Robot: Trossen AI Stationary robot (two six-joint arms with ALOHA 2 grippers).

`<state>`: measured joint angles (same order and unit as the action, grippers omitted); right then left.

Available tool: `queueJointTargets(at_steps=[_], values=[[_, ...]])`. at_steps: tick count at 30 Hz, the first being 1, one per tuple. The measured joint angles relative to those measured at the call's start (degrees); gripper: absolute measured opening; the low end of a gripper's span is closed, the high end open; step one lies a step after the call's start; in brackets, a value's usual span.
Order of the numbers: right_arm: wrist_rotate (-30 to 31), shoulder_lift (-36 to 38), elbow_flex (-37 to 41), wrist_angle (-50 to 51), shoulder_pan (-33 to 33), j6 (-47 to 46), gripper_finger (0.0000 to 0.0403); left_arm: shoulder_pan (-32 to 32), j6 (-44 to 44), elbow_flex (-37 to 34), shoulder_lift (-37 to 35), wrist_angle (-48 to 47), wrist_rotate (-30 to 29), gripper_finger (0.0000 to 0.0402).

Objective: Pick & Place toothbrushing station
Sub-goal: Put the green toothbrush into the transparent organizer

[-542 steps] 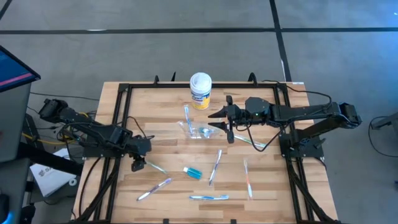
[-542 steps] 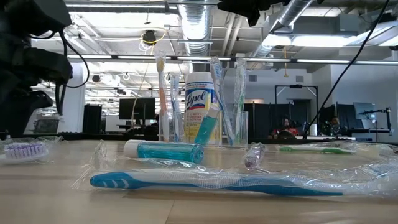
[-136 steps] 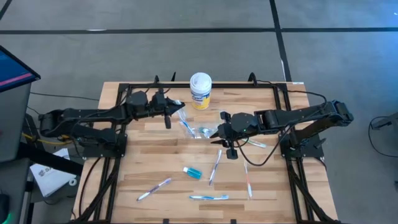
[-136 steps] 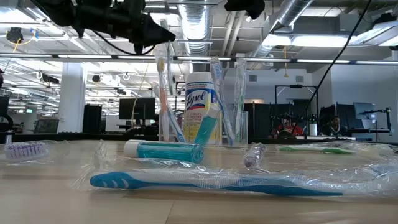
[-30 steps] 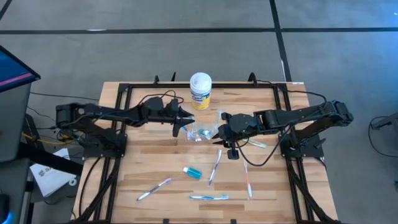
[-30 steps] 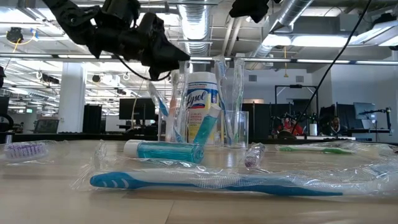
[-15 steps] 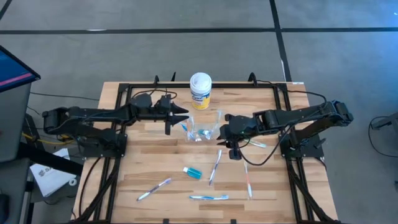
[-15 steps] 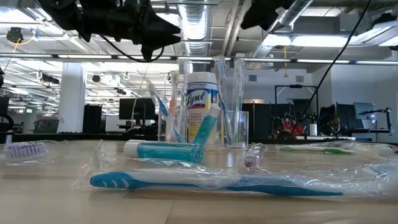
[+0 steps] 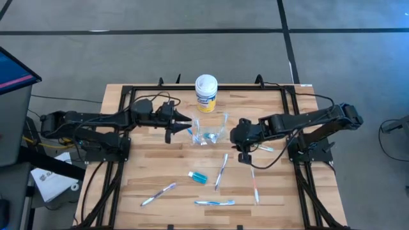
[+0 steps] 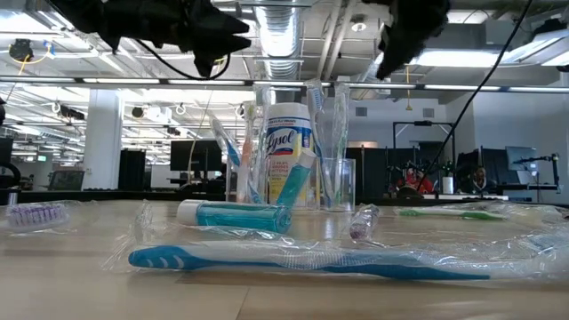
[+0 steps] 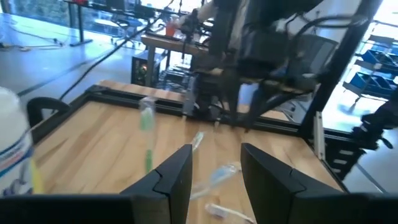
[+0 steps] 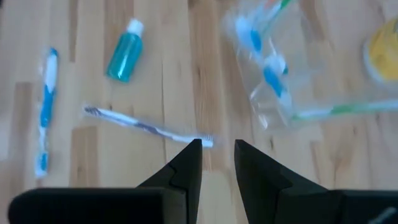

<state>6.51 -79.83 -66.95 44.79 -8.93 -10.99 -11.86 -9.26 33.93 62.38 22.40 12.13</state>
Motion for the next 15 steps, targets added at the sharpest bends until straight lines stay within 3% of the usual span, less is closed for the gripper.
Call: queueJointTargets(at_steps=[15], values=[[0.0, 0.0, 11.6, 3.4, 3.7, -10.8, 0.0085, 6.8, 1.8, 0.0, -0.2, 0.0, 0.0, 0.0131]])
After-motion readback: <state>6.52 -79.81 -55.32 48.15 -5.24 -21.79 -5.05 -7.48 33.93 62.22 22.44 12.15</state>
